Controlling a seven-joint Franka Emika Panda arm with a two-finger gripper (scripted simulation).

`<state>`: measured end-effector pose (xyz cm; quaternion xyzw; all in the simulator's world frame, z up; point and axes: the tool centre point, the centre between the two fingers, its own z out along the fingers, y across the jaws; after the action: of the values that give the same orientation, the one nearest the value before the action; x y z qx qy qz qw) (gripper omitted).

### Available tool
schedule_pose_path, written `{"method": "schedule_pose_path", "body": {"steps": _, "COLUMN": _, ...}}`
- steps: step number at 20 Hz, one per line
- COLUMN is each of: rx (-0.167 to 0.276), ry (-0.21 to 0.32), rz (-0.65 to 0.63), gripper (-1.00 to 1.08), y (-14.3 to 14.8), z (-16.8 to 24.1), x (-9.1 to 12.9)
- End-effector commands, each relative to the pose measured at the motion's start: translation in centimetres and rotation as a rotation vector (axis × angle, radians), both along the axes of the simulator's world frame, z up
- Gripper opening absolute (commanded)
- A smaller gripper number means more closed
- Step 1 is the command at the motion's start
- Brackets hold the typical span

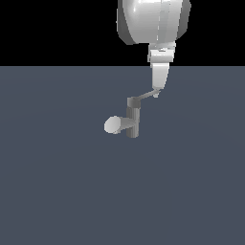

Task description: Turn on the faucet by rotating a designated handle.

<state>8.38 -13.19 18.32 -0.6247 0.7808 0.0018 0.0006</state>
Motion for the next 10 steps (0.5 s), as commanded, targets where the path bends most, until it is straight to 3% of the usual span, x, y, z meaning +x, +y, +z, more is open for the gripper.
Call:
{"method": "schedule_pose_path", "body": {"steps": 1, "rx": -0.003, "ry": -0.001, "rz": -0.008, "gripper": -1.00, "y": -0.1, "z": -0.1, "x": 0.1}}
{"method": "schedule_pose_path", "body": {"steps": 10, "rx": -0.003, "ry": -0.001, "rz": -0.007, "gripper": -1.00, "y": 0.1, "z": -0.1, "x": -1.2}}
